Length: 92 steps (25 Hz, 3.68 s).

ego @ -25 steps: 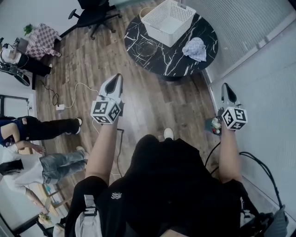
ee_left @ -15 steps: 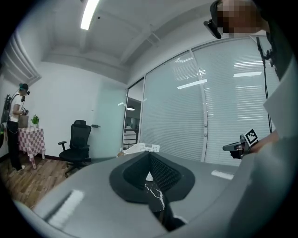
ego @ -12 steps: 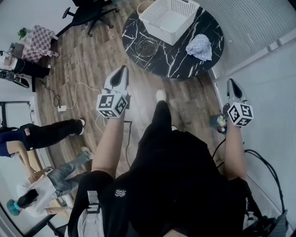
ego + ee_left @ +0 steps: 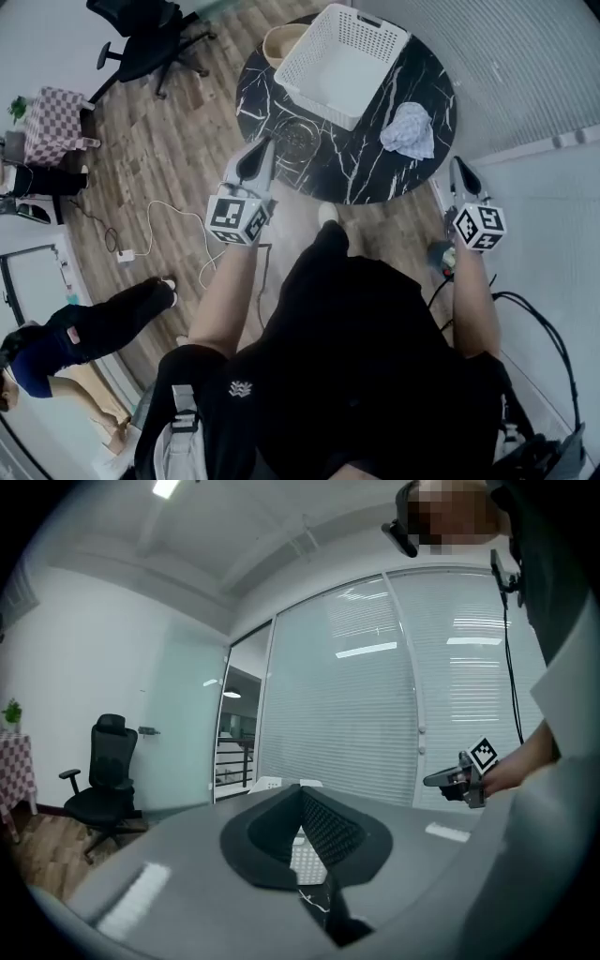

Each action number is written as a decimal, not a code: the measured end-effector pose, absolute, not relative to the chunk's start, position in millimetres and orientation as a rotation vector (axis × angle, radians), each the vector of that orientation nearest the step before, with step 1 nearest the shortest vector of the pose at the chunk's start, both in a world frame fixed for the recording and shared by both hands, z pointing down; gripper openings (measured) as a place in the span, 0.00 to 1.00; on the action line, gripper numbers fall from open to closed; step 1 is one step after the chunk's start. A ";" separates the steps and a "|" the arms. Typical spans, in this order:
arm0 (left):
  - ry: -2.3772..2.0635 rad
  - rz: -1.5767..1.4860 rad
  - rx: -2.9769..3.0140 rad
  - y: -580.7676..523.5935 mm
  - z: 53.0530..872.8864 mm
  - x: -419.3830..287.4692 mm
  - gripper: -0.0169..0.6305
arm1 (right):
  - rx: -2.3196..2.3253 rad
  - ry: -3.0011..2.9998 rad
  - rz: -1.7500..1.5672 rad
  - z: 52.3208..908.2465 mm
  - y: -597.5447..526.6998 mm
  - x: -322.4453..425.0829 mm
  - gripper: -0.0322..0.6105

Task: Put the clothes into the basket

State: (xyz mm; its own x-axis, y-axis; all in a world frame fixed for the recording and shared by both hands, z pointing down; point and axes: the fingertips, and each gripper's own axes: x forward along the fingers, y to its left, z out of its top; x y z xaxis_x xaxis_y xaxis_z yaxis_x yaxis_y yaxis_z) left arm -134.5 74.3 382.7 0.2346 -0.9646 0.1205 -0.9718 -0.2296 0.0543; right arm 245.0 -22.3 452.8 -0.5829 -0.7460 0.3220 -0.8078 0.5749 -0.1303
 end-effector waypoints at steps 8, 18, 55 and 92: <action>-1.822 0.122 2.387 -23.1 409.3 -186.0 0.03 | 1.467 -2.465 0.446 469.6 -109.5 210.0 0.05; -1.723 0.047 2.369 -83.1 433.3 -196.0 0.03 | 1.445 -2.405 0.441 488.4 -137.2 202.4 0.05; -1.828 0.346 2.117 -117.1 553.8 -199.1 0.03 | 1.179 -2.315 1.013 705.2 -196.0 187.4 0.69; -1.893 0.206 2.278 -145.5 428.3 -172.9 0.03 | 1.088 -2.627 0.852 511.4 -234.7 153.0 0.42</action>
State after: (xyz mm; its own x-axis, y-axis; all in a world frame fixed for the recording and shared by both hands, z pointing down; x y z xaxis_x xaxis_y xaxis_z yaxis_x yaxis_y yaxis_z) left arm -172.9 -145.5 428.3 0.1835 -0.9591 0.2155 -0.9830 -0.1781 0.0444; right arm 153.0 -234.7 511.4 -0.7183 -0.5948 0.3610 -0.6934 0.5696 -0.4413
